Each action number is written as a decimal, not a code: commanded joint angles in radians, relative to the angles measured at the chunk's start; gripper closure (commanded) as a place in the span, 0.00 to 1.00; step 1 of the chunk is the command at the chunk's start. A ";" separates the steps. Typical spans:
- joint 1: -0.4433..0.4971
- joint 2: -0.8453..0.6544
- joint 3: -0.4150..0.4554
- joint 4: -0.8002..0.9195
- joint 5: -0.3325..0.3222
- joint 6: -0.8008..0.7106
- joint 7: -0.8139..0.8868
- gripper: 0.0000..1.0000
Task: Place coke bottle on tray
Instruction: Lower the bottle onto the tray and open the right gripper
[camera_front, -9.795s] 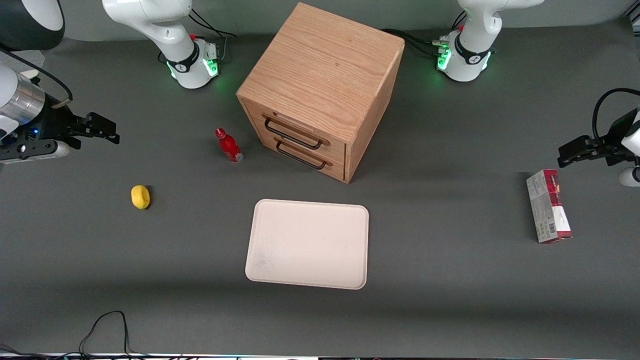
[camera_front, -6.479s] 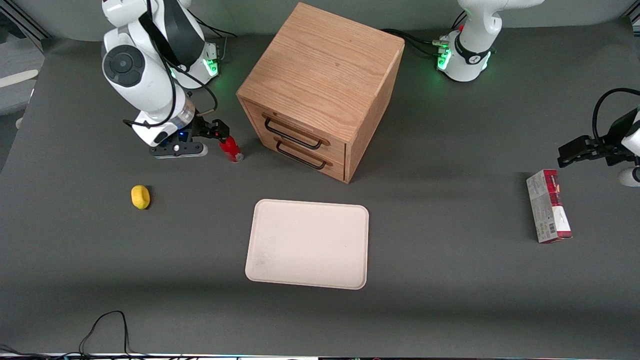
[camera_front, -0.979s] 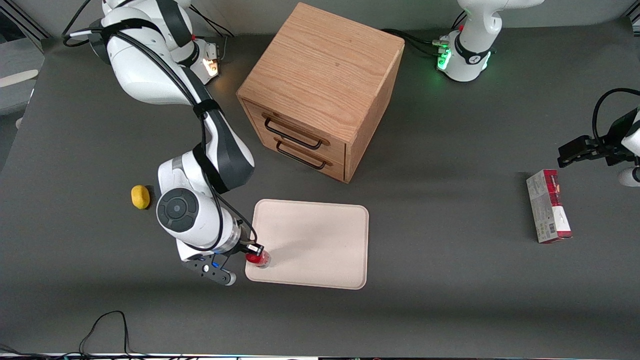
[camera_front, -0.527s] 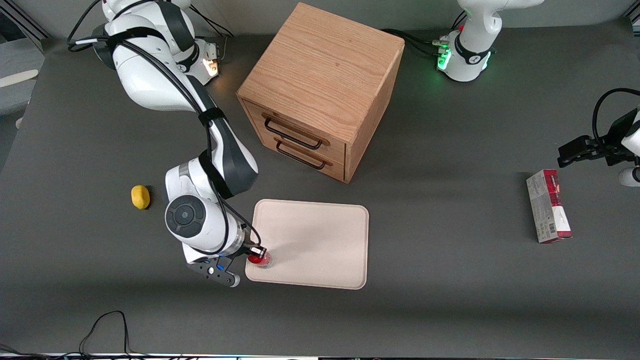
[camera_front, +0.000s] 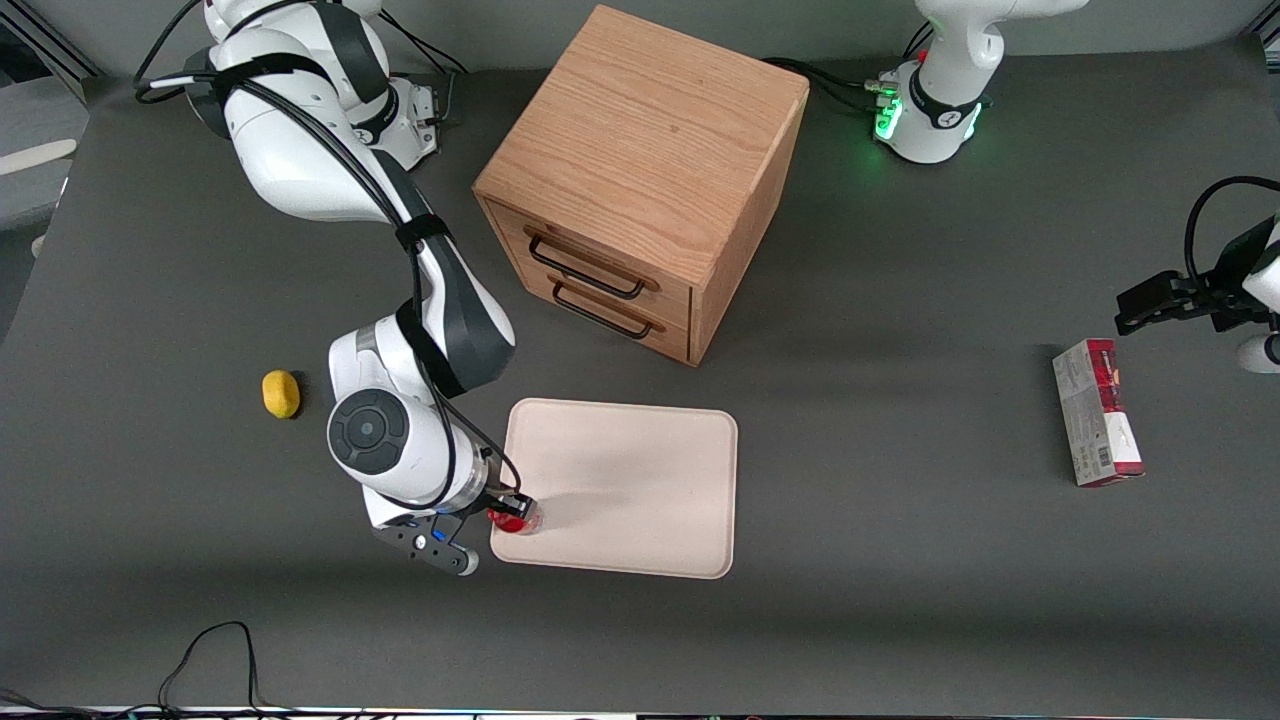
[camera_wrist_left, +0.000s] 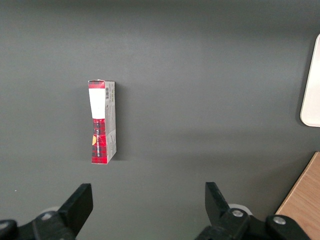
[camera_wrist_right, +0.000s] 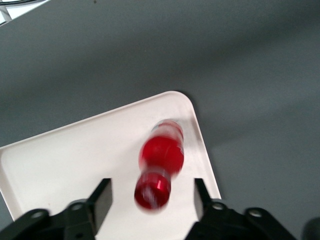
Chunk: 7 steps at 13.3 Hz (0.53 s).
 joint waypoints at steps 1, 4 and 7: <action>0.002 0.004 0.000 0.020 0.013 -0.004 0.013 0.00; -0.003 -0.009 -0.001 0.020 0.004 -0.008 -0.012 0.00; -0.007 -0.066 -0.005 0.020 0.001 -0.127 -0.113 0.00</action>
